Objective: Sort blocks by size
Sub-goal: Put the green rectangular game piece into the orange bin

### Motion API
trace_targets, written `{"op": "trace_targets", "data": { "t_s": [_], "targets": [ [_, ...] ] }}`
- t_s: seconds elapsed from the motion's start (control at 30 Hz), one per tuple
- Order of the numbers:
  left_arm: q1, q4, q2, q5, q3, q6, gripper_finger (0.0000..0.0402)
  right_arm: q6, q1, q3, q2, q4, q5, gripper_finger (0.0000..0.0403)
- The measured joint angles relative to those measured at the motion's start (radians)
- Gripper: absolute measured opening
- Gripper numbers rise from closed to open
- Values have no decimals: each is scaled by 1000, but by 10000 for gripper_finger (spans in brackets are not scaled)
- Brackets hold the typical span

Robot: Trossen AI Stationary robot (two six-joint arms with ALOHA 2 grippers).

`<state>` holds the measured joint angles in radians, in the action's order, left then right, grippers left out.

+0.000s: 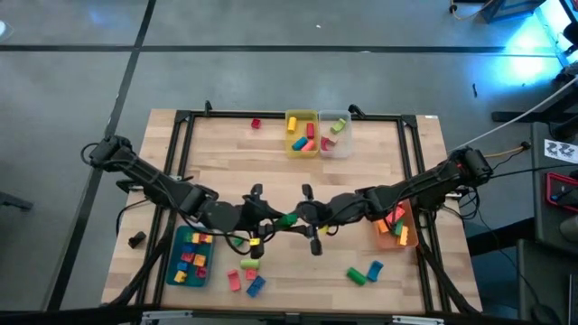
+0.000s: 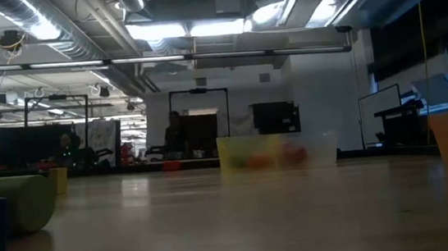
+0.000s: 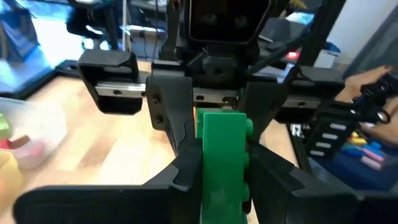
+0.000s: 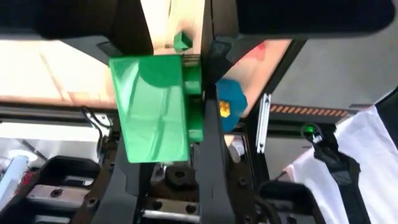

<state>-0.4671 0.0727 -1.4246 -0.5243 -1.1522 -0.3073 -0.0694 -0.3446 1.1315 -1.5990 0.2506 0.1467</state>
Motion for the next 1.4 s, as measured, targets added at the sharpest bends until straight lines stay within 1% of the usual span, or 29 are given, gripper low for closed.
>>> {"op": "trace_targets", "data": {
  "t_s": [0.07,0.2,0.33,0.47,0.57,0.67,0.8,0.9,1.03,1.1,1.23,1.4],
  "targets": [
    [8,10,0,30,0,-3,97,-14,-1,1,2,-36,0,103],
    [32,22,2,33,1,-12,137,-63,-2,0,11,-151,1,103],
    [67,36,2,35,0,-18,176,-105,-3,15,33,-328,39,104],
    [113,64,2,35,0,-18,197,-170,-3,75,65,-652,69,106],
    [150,100,2,39,0,-17,201,-263,-3,131,87,-957,70,107],
    [195,153,2,40,0,-7,199,-396,-3,167,105,-1272,70,108],
    [255,188,1,40,0,-10,198,-554,-23,169,112,-1556,62,109],
    [295,203,0,43,0,-25,198,-633,-55,167,113,-1712,61,109],
    [342,212,0,42,0,-26,198,-716,-103,132,113,-1819,60,109],
    [362,210,0,42,0,-25,198,-756,-123,95,114,-1821,60,110],
    [401,210,0,43,0,-26,198,-773,-155,8,116,-1813,34,110],
    [455,210,0,42,0,-26,198,-774,-153,-102,114,-1821,-8,110]
  ]
}}
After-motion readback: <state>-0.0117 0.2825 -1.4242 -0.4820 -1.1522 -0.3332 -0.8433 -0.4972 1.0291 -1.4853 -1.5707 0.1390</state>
